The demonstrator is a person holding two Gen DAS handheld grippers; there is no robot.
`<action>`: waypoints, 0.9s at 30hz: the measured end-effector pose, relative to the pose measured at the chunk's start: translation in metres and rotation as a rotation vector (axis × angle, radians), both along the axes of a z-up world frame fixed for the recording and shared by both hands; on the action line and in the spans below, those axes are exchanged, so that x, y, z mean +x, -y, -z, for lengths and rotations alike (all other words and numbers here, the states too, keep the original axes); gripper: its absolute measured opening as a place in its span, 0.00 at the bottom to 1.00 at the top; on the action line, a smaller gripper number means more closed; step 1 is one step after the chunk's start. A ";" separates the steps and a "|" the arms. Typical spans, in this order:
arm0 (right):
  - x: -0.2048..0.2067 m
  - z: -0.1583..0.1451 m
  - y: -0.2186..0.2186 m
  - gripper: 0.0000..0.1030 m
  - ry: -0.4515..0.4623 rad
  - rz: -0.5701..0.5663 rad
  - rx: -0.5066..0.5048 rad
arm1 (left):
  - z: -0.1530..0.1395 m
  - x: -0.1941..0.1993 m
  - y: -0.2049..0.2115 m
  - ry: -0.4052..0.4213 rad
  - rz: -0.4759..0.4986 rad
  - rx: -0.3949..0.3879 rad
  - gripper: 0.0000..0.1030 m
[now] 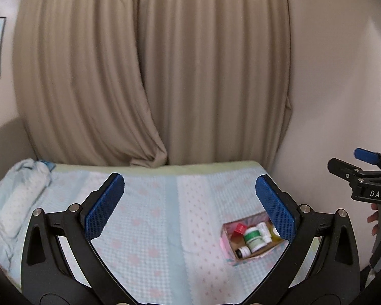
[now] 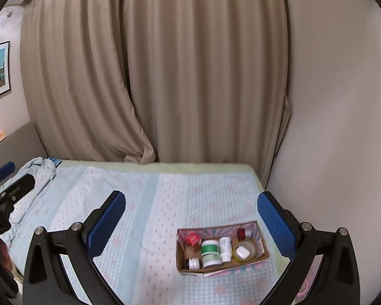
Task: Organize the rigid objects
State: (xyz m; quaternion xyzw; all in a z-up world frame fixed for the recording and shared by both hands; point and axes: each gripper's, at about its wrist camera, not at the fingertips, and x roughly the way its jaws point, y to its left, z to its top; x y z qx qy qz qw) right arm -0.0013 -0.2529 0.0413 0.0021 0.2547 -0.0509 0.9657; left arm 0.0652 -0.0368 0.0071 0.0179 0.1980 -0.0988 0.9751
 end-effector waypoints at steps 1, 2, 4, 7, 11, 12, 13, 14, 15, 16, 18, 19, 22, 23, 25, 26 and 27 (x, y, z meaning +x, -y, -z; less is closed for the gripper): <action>-0.005 -0.002 -0.003 1.00 0.011 0.005 -0.010 | -0.001 -0.004 -0.003 0.013 -0.006 -0.010 1.00; -0.009 -0.004 -0.007 1.00 0.023 0.007 -0.016 | -0.003 -0.008 -0.007 0.026 -0.011 -0.018 1.00; -0.014 -0.005 -0.011 1.00 0.034 0.004 -0.012 | -0.005 -0.012 -0.010 0.046 -0.026 -0.021 1.00; -0.020 -0.005 -0.014 1.00 0.050 0.010 -0.016 | -0.006 -0.016 -0.012 0.061 -0.045 -0.011 1.00; -0.026 -0.005 -0.016 1.00 0.060 0.015 -0.008 | -0.010 -0.020 -0.016 0.059 -0.047 -0.006 1.00; -0.026 -0.005 -0.016 1.00 0.062 0.017 -0.009 | -0.010 -0.022 -0.017 0.056 -0.046 -0.007 1.00; -0.027 -0.004 -0.016 1.00 0.064 0.019 -0.010 | -0.010 -0.022 -0.017 0.053 -0.045 -0.007 1.00; -0.027 -0.003 -0.017 1.00 0.062 0.021 -0.011 | -0.010 -0.023 -0.018 0.050 -0.045 -0.007 1.00; -0.028 -0.003 -0.017 1.00 0.062 0.021 -0.010 | -0.012 -0.024 -0.019 0.048 -0.045 -0.005 1.00; -0.028 -0.003 -0.017 1.00 0.062 0.022 -0.008 | -0.010 -0.024 -0.019 0.047 -0.044 -0.005 1.00; -0.028 0.000 -0.017 1.00 0.061 0.022 -0.009 | -0.007 -0.023 -0.018 0.039 -0.042 -0.006 1.00; -0.029 -0.001 -0.017 1.00 0.062 0.022 -0.011 | -0.007 -0.025 -0.019 0.037 -0.042 -0.005 1.00; -0.029 -0.001 -0.017 1.00 0.061 0.024 -0.006 | -0.006 -0.026 -0.018 0.032 -0.040 -0.002 1.00; -0.029 -0.001 -0.016 1.00 0.061 0.025 -0.005 | -0.006 -0.027 -0.018 0.032 -0.039 -0.001 1.00; -0.030 -0.001 -0.016 1.00 0.060 0.027 -0.004 | -0.006 -0.028 -0.018 0.033 -0.037 0.000 1.00; -0.030 -0.001 -0.016 1.00 0.060 0.026 -0.004 | -0.006 -0.029 -0.018 0.032 -0.037 0.000 1.00; -0.030 -0.001 -0.015 1.00 0.061 0.023 -0.004 | -0.006 -0.028 -0.018 0.031 -0.038 0.000 1.00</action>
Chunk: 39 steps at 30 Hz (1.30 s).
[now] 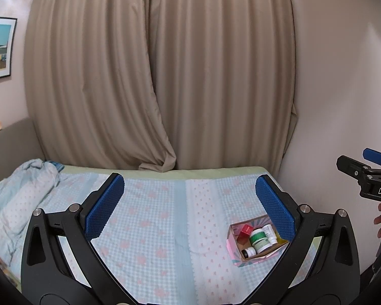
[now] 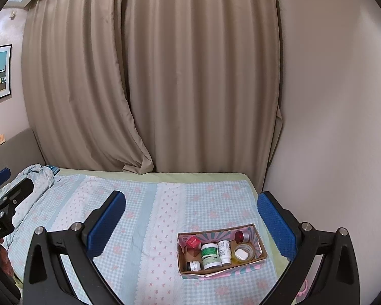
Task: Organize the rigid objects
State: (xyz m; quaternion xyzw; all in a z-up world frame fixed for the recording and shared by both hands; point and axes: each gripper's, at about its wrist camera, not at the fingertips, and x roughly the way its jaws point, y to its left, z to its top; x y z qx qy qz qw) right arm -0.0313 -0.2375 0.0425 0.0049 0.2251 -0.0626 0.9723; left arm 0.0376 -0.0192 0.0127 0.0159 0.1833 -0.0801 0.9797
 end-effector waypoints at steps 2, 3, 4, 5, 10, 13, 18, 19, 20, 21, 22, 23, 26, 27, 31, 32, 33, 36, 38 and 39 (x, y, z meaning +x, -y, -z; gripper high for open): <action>-0.001 0.001 0.000 1.00 -0.002 0.001 0.001 | 0.001 -0.001 0.000 -0.002 0.000 0.001 1.00; -0.003 0.000 -0.002 1.00 -0.002 0.002 0.002 | 0.000 0.000 0.000 -0.002 0.000 0.000 1.00; -0.003 0.001 -0.002 1.00 -0.003 0.003 0.003 | 0.000 0.000 0.000 -0.001 0.001 0.001 1.00; -0.004 0.001 -0.002 1.00 -0.002 0.002 0.004 | 0.000 0.000 0.000 -0.002 -0.001 0.001 1.00; -0.003 0.001 -0.002 1.00 -0.002 0.003 0.004 | 0.001 0.001 0.004 0.002 0.001 0.012 1.00; -0.004 0.001 -0.002 1.00 0.001 0.003 0.005 | 0.002 0.001 0.005 0.007 0.004 0.010 1.00; -0.003 0.001 -0.004 1.00 0.005 0.005 0.003 | 0.002 0.003 0.005 0.011 0.005 0.007 1.00; -0.002 0.002 -0.004 1.00 0.004 0.006 0.004 | 0.003 0.003 0.005 0.012 0.005 0.005 1.00; -0.002 0.002 -0.003 1.00 0.003 0.006 0.003 | 0.003 0.004 0.005 0.012 0.004 0.005 1.00; -0.002 0.002 -0.003 1.00 0.003 0.005 0.004 | 0.003 0.004 0.004 0.012 0.005 0.004 1.00; -0.002 0.002 -0.003 1.00 0.002 0.005 0.006 | 0.003 0.004 0.004 0.010 0.011 0.002 1.00; -0.002 0.002 -0.003 1.00 0.002 0.004 0.006 | 0.003 0.005 0.005 0.010 0.011 0.001 1.00; -0.002 0.001 -0.002 1.00 0.004 0.003 0.006 | 0.003 0.006 0.005 0.014 0.006 0.002 1.00; -0.002 0.001 -0.003 1.00 0.005 0.004 0.004 | 0.002 0.007 0.006 0.016 0.004 0.002 1.00; -0.001 0.001 -0.005 1.00 0.005 0.007 0.006 | 0.003 0.009 0.006 0.019 0.000 0.000 1.00; -0.001 0.001 -0.005 1.00 0.006 0.008 0.006 | 0.003 0.010 0.006 0.017 0.000 0.000 1.00; -0.001 0.001 -0.005 1.00 0.008 0.009 0.004 | 0.003 0.011 0.006 0.016 -0.001 0.000 1.00; 0.002 0.001 -0.007 1.00 0.007 0.013 0.001 | 0.003 0.011 0.007 0.017 -0.004 0.001 1.00; 0.002 0.001 -0.007 1.00 0.008 0.012 0.005 | 0.004 0.012 0.007 0.022 -0.013 0.008 1.00; 0.002 0.001 -0.007 1.00 0.008 0.011 0.004 | 0.003 0.013 0.006 0.023 -0.017 0.009 1.00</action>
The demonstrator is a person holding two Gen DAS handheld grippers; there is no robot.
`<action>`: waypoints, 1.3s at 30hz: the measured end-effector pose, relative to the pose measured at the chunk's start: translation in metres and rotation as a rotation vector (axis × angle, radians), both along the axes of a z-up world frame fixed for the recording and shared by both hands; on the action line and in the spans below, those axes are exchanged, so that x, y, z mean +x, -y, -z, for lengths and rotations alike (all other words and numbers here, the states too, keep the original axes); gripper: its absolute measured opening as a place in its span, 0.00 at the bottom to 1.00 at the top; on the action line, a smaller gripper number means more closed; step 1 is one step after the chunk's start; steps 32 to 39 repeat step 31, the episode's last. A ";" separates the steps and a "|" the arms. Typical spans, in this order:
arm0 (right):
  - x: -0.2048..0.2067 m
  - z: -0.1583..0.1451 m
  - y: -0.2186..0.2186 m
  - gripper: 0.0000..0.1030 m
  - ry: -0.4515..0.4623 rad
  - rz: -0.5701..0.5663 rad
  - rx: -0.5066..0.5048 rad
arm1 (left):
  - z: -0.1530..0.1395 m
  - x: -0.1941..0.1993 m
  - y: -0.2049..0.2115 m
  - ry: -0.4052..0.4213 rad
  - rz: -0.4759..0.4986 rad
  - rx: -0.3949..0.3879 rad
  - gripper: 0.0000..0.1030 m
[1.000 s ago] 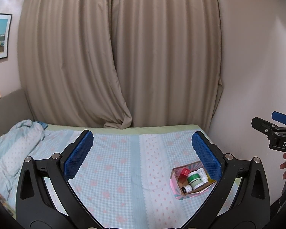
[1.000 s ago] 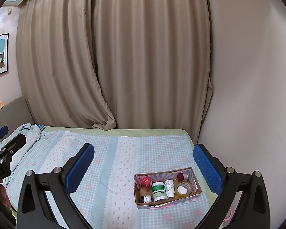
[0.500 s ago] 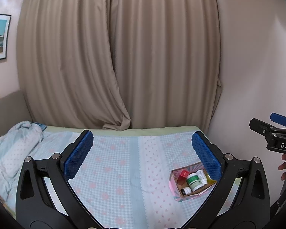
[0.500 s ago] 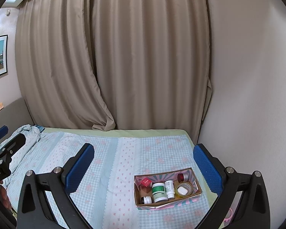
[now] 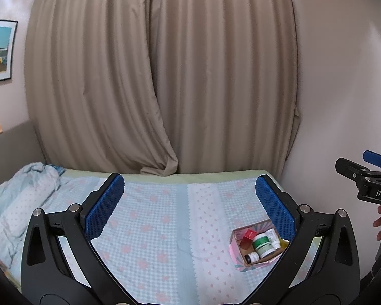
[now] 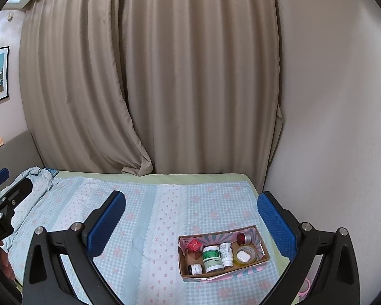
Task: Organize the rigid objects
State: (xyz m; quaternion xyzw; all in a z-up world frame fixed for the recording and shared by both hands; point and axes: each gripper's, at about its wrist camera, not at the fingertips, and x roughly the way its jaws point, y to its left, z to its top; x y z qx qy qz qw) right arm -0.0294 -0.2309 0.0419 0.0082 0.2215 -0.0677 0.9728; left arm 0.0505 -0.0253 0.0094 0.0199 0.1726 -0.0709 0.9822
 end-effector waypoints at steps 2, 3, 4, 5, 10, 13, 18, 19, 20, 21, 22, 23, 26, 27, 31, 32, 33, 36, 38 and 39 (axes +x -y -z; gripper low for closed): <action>0.001 0.001 0.000 1.00 0.000 0.002 -0.003 | 0.000 0.002 -0.001 0.001 -0.003 -0.003 1.00; 0.002 0.001 -0.001 1.00 0.000 0.003 -0.002 | 0.000 0.002 -0.002 0.001 -0.004 -0.006 1.00; 0.003 0.001 -0.001 1.00 -0.001 0.002 -0.001 | 0.000 0.003 -0.003 -0.001 -0.003 -0.011 1.00; 0.003 0.001 -0.001 1.00 -0.002 0.002 0.000 | 0.001 0.004 -0.004 0.000 -0.002 -0.013 1.00; 0.003 0.001 -0.001 1.00 0.000 0.003 -0.002 | 0.002 0.006 -0.003 0.000 -0.006 0.001 1.00; 0.005 0.001 -0.002 1.00 -0.001 0.004 -0.003 | 0.002 0.007 -0.002 0.006 -0.005 0.010 1.00; 0.009 0.001 -0.002 1.00 0.002 0.010 -0.002 | 0.002 0.010 -0.001 0.007 -0.001 0.017 1.00; 0.010 0.001 -0.002 1.00 0.001 0.012 -0.002 | 0.003 0.010 -0.001 0.007 0.000 0.017 1.00; 0.013 0.001 -0.002 1.00 -0.001 0.014 -0.002 | 0.002 0.010 -0.001 0.007 -0.005 0.017 1.00; 0.013 0.001 -0.002 1.00 -0.001 0.016 -0.001 | 0.002 0.010 -0.001 0.009 -0.011 0.020 1.00; 0.014 0.001 -0.002 1.00 -0.002 0.018 -0.001 | 0.002 0.010 0.000 0.012 -0.013 0.025 1.00; 0.015 0.001 -0.002 1.00 -0.004 0.019 -0.001 | 0.003 0.011 0.001 0.014 -0.016 0.027 1.00; 0.017 0.001 -0.003 1.00 -0.008 0.022 -0.002 | 0.005 0.013 0.008 0.005 -0.011 0.042 1.00; 0.017 0.001 -0.003 1.00 -0.011 0.021 -0.004 | 0.006 0.013 0.010 0.004 -0.005 0.042 1.00; 0.018 0.002 -0.006 1.00 -0.026 0.024 -0.010 | 0.010 0.014 0.011 0.006 0.014 0.031 1.00; 0.018 0.002 -0.006 1.00 -0.026 0.024 -0.010 | 0.010 0.014 0.011 0.006 0.014 0.031 1.00; 0.018 0.002 -0.006 1.00 -0.026 0.024 -0.010 | 0.010 0.014 0.011 0.006 0.014 0.031 1.00; 0.018 0.002 -0.006 1.00 -0.026 0.024 -0.010 | 0.010 0.014 0.011 0.006 0.014 0.031 1.00; 0.018 0.002 -0.006 1.00 -0.026 0.024 -0.010 | 0.010 0.014 0.011 0.006 0.014 0.031 1.00; 0.018 0.002 -0.006 1.00 -0.026 0.024 -0.010 | 0.010 0.014 0.011 0.006 0.014 0.031 1.00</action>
